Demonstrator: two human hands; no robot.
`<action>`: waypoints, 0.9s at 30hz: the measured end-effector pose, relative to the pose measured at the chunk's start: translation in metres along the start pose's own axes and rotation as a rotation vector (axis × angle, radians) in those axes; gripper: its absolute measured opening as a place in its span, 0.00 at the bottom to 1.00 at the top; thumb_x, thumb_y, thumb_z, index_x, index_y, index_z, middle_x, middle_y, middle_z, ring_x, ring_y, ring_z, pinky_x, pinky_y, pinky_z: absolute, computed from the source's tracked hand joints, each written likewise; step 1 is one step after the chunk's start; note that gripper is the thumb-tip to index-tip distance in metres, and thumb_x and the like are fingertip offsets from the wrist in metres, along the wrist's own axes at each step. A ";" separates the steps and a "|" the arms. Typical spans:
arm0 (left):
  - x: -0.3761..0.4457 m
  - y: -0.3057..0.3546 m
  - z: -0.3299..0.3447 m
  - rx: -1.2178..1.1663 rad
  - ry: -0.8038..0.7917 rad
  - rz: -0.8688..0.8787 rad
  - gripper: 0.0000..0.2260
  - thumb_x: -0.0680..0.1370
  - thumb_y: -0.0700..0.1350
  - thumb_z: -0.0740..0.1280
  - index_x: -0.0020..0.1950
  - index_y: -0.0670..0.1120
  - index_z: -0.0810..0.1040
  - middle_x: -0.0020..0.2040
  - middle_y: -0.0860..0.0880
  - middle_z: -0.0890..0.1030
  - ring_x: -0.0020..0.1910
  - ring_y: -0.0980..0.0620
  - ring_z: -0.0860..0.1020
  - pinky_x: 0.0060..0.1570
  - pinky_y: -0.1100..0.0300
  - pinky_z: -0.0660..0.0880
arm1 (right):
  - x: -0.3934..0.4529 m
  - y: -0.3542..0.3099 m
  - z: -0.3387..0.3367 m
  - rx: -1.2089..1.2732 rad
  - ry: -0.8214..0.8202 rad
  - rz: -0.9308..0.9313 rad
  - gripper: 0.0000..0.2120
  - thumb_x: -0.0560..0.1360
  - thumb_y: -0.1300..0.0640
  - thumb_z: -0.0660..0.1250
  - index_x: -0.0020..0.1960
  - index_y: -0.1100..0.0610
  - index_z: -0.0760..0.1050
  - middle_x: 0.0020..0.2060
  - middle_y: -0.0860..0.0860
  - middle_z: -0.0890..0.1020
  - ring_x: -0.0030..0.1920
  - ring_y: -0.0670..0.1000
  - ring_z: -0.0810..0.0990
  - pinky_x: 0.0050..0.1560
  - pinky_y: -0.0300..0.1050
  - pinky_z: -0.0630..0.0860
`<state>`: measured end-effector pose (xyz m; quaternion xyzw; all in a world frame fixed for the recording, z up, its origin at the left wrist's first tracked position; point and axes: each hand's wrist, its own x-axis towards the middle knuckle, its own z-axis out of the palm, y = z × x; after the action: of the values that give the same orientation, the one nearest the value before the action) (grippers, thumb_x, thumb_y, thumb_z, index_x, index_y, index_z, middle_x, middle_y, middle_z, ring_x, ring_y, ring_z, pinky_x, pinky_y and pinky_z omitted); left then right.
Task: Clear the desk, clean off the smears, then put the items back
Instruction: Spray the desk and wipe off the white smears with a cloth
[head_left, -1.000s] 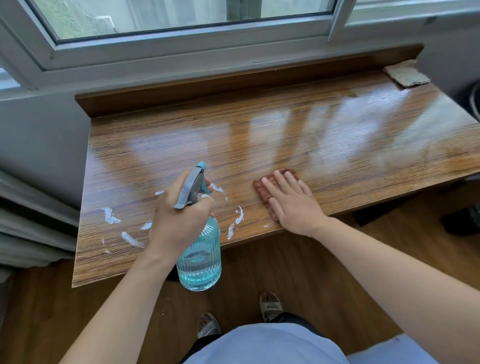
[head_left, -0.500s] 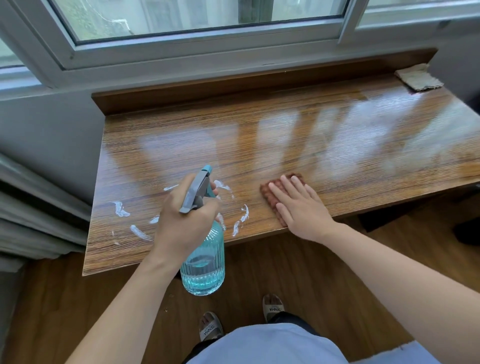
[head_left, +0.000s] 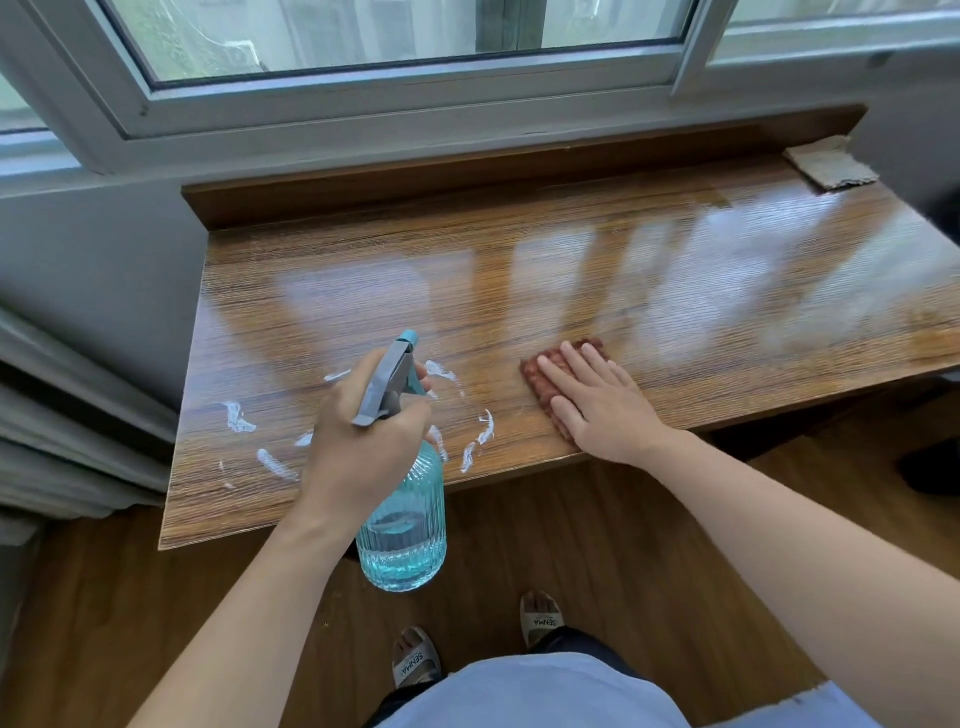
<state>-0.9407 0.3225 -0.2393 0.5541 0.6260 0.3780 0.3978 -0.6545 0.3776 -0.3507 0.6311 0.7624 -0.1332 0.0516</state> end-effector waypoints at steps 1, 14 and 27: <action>0.000 0.000 0.000 0.002 0.005 0.009 0.13 0.76 0.34 0.67 0.51 0.52 0.81 0.47 0.39 0.82 0.46 0.36 0.82 0.45 0.33 0.82 | 0.009 -0.010 0.000 0.020 0.010 0.085 0.28 0.85 0.42 0.45 0.83 0.40 0.42 0.83 0.49 0.42 0.82 0.53 0.39 0.81 0.54 0.40; 0.003 0.002 0.008 -0.009 -0.006 0.032 0.12 0.77 0.34 0.67 0.52 0.51 0.81 0.48 0.36 0.81 0.44 0.32 0.80 0.41 0.31 0.81 | -0.020 -0.020 0.009 0.179 0.374 0.053 0.31 0.77 0.36 0.67 0.71 0.57 0.75 0.68 0.53 0.75 0.72 0.55 0.68 0.73 0.56 0.67; 0.002 0.010 0.001 0.007 -0.003 -0.016 0.13 0.76 0.34 0.67 0.51 0.51 0.81 0.44 0.41 0.82 0.41 0.45 0.82 0.45 0.39 0.83 | 0.017 -0.057 -0.021 0.169 0.214 0.424 0.31 0.75 0.35 0.68 0.65 0.58 0.72 0.59 0.55 0.77 0.63 0.58 0.74 0.65 0.55 0.71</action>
<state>-0.9354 0.3252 -0.2304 0.5509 0.6312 0.3718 0.3998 -0.7112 0.3896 -0.3269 0.7895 0.6003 -0.1149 -0.0556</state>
